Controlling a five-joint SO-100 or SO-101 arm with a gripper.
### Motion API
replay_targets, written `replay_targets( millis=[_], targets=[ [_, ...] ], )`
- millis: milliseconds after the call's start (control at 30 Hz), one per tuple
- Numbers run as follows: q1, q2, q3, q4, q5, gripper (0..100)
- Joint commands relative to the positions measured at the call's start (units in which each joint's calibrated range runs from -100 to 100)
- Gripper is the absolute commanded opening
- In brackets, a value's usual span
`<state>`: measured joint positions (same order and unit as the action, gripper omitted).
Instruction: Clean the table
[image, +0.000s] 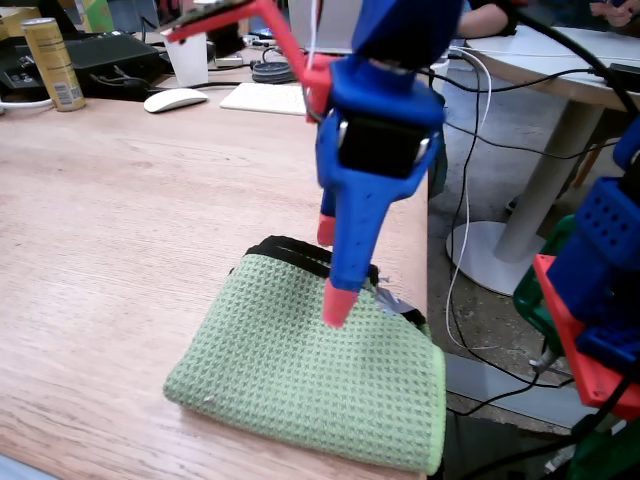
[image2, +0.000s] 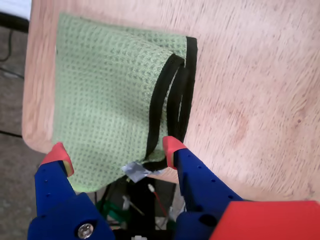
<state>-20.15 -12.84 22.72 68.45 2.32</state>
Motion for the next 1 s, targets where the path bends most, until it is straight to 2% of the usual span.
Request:
replay_targets(
  millis=[0,400,433,500,567,600,833,967],
  targets=[
    [2.7,2.2,-0.8,-3.5,-3.0,40],
    [0.5,17.3,-1.3,-8.0,-3.6,40],
    [-2.2,17.3,-0.8,-8.0,-3.5,40],
    [-9.1,17.3,-0.1,-7.1,-3.5,30],
    [-18.1,16.6,0.8,-7.0,-4.0,12],
    [-25.5,16.4,2.9,-7.7,-4.0,0],
    [-23.7,16.4,3.2,-6.9,-3.4,0],
    [-9.6,16.8,2.7,-6.9,-3.1,0]
  ],
)
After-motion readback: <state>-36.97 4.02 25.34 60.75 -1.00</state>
